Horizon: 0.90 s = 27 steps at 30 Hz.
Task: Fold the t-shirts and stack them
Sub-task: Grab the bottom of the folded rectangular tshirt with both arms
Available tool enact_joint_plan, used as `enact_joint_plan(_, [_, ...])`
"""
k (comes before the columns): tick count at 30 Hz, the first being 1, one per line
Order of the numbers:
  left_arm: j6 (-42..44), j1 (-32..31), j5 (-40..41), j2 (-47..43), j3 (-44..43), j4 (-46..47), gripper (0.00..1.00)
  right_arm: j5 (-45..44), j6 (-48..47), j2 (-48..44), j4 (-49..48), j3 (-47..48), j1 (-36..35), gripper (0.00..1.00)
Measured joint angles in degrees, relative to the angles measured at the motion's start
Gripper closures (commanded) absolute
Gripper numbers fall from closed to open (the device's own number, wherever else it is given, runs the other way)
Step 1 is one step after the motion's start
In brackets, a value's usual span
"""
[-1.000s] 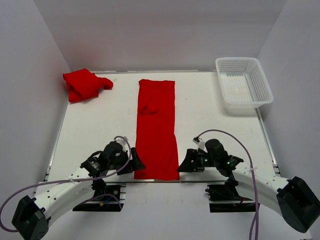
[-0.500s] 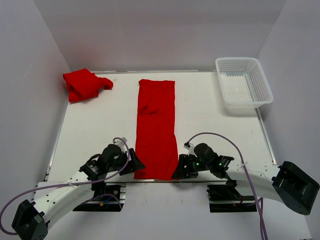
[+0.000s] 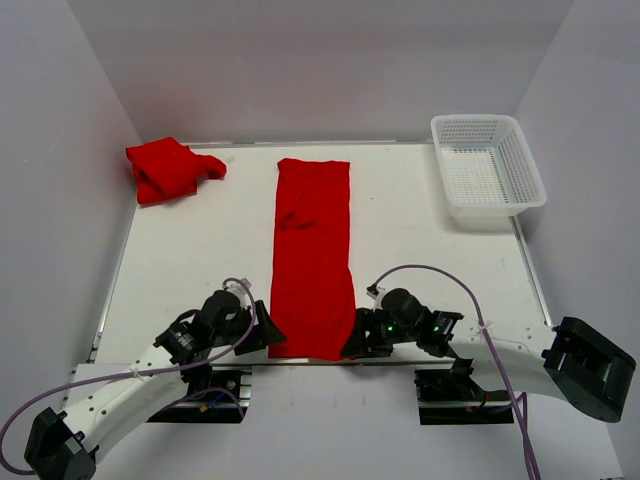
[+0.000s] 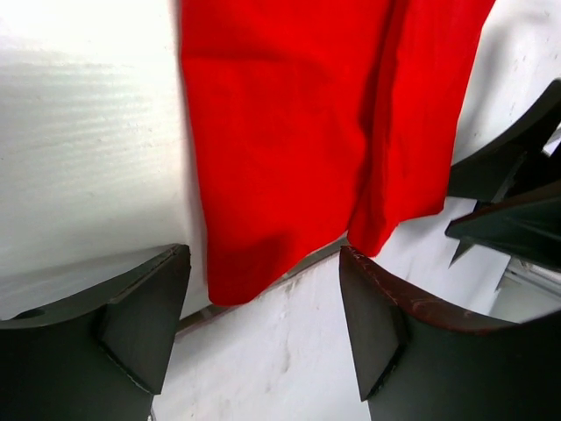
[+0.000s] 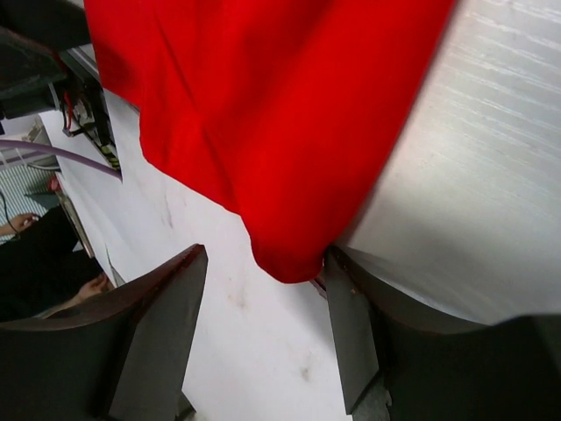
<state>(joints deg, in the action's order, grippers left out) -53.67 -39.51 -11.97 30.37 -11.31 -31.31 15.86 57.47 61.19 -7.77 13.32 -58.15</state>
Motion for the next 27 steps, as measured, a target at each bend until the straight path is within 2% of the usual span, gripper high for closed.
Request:
enact_joint_plan(2, [-0.11,-0.07,-1.01,-0.55,0.50,-0.04,0.26,-0.57,0.48,-0.39,0.50,-0.04,-0.02,0.37])
enact_joint_plan(3, [-0.28,-0.11,-1.64,-0.68,0.85,0.11,0.32,-0.76,0.63,-0.39,0.66,-0.04,-0.07,0.37])
enact_joint_plan(10, [-1.07,-0.37,-4.00,1.60,1.90,1.77,0.42,-1.20,0.85,0.74,0.70,-0.02,-0.07,0.46])
enact_joint_plan(13, [-1.64,-0.37,-4.63,3.34,2.43,3.91,0.50,-1.42,0.66,2.01,0.31,0.09,-0.07,0.57])
enact_joint_plan(14, [-1.86,-0.37,-4.79,3.50,2.80,4.68,0.52,-1.42,0.57,2.32,0.22,0.09,-0.07,0.67])
enact_joint_plan(15, [-2.10,-0.37,-4.92,3.58,3.15,5.11,0.55,-1.57,0.31,2.60,0.22,0.07,-0.07,0.70])
enact_joint_plan(16, [-2.32,-0.37,-4.98,3.61,3.39,5.49,0.62,-1.70,0.39,2.82,0.35,0.00,-0.02,0.76])
enact_joint_plan(19, [-2.62,-0.37,-4.76,3.74,4.09,5.92,0.74,-1.92,0.35,3.45,0.42,-0.02,0.00,0.91])
enact_joint_plan(21, [-2.62,-0.37,-4.44,3.89,4.33,5.81,0.89,-1.99,0.44,3.72,0.42,-0.04,0.00,1.00])
enact_joint_plan(23, [-2.99,-0.37,-4.57,4.00,4.37,5.92,1.00,-2.01,0.42,3.74,0.46,-0.04,0.00,1.00])
enact_joint_plan(27, [-3.19,-0.37,-4.46,4.11,4.04,5.40,1.00,-2.01,0.35,3.72,0.48,-0.02,0.00,1.00])
